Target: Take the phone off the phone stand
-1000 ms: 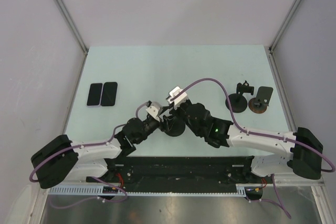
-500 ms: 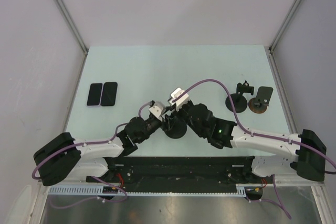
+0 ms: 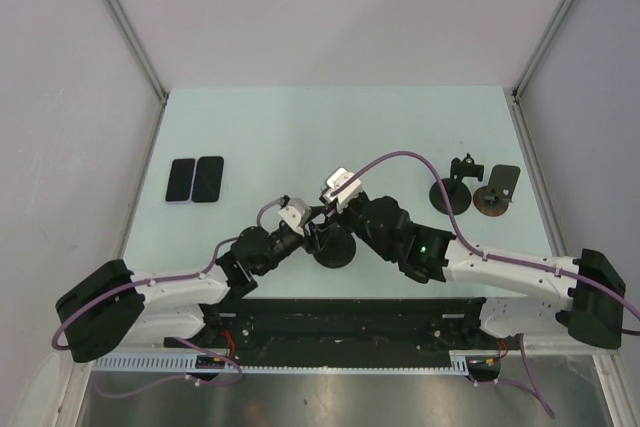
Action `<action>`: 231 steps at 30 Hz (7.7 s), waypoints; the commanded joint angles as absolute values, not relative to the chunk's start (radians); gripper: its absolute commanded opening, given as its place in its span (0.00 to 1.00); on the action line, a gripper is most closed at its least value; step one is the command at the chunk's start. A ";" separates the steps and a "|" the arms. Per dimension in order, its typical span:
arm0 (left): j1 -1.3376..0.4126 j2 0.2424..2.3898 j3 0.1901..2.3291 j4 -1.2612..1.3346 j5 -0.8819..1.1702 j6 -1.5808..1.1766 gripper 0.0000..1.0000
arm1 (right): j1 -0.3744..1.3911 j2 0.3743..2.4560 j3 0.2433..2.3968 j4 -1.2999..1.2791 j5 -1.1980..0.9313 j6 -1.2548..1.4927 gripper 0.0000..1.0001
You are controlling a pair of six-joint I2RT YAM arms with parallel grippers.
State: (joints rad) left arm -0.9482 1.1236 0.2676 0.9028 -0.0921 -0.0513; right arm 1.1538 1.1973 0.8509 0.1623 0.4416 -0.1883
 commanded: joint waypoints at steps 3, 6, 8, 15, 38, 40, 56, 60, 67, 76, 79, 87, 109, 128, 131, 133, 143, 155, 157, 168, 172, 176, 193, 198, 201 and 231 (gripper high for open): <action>-0.950 1.100 0.290 1.028 -0.075 -0.021 0.52 | 1.157 1.178 0.845 0.153 0.365 -0.150 0.00; -0.950 1.117 0.296 1.040 -0.078 -0.026 0.45 | 1.157 1.181 0.845 0.146 0.357 -0.146 0.00; -0.950 1.134 0.299 1.045 -0.086 -0.026 0.25 | 1.158 1.177 0.845 0.137 0.357 -0.140 0.00; -0.950 1.169 0.287 1.052 -0.234 -0.067 0.00 | 1.180 1.135 0.847 0.042 0.403 -0.118 0.00; -0.951 1.121 0.169 0.931 -0.595 -0.314 0.00 | 1.201 1.088 0.890 -0.120 0.974 -0.077 0.00; -0.953 1.111 0.160 0.931 -0.589 -0.334 0.00 | 1.201 1.100 0.890 -0.100 1.027 -0.077 0.00; -1.046 1.114 0.129 0.931 -0.663 -0.410 0.00 | 1.170 1.143 0.891 -0.025 1.158 -0.060 0.00; -1.046 1.111 0.117 0.931 -0.673 -0.426 0.00 | 1.166 1.123 0.891 -0.023 1.186 -0.058 0.00; -1.049 1.118 0.110 0.931 -0.663 -0.457 0.00 | 1.154 1.143 0.896 0.041 1.224 -0.094 0.00; -1.049 1.107 0.094 0.930 -0.690 -0.469 0.00 | 1.123 1.120 0.899 0.051 1.238 -0.121 0.00; -1.049 1.115 0.095 0.930 -0.681 -0.474 0.00 | 1.120 1.121 0.900 0.055 1.258 -0.124 0.00; -1.051 1.103 0.077 0.930 -0.678 -0.505 0.00 | 1.100 1.147 0.900 0.120 1.285 -0.167 0.00; -1.052 1.114 0.132 0.969 -0.548 -0.333 0.00 | 1.071 1.069 0.900 0.061 0.981 -0.066 0.00; -0.962 1.400 0.399 1.259 -0.313 -0.091 0.00 | 1.080 0.838 0.792 0.071 0.847 -0.114 0.00; -0.960 1.422 0.422 1.275 -0.296 -0.075 0.00 | 1.081 0.818 0.792 0.064 0.842 -0.121 0.00; -0.960 1.431 0.419 1.282 -0.293 -0.077 0.01 | 1.083 0.801 0.790 0.057 0.833 -0.124 0.00; -0.962 1.378 0.322 1.282 -0.278 -0.103 0.55 | 1.091 0.769 0.792 0.071 0.788 -0.133 0.00; -1.005 1.187 0.235 1.215 -0.305 -0.025 0.95 | 1.095 0.764 0.842 0.037 0.787 -0.118 0.00; -1.035 1.157 0.227 1.187 -0.343 -0.003 1.00 | 1.095 0.765 0.848 0.031 0.787 -0.104 0.00; -1.173 0.928 0.366 0.942 -0.495 0.276 1.00 | 1.097 0.761 0.946 -0.080 0.870 0.072 0.00; -1.235 0.985 0.485 0.893 -0.474 0.357 1.00 | 1.097 0.752 0.965 -0.094 0.880 0.143 0.00; -1.288 1.090 0.613 0.882 -0.465 0.462 1.00 | 1.097 0.733 0.971 -0.086 0.891 0.199 0.00; -1.388 1.428 0.870 0.871 -0.586 0.735 1.00 | 1.100 0.687 0.986 -0.074 0.834 0.370 0.00; -1.390 1.471 0.911 0.888 -0.610 0.738 0.99 | 1.101 0.690 0.986 -0.068 0.812 0.411 0.00; -1.390 1.503 0.937 0.910 -0.653 0.753 0.95 | 1.100 0.693 0.985 -0.069 0.808 0.434 0.00; -1.396 1.463 0.930 1.008 -0.745 0.716 0.00 | 1.091 0.663 0.985 -0.043 0.790 0.425 0.70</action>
State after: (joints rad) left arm -1.3975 1.5303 0.9161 0.9314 -0.7330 0.7502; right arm 1.0939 0.6941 0.9348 -0.1196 0.8135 0.4740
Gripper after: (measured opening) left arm 0.115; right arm 0.632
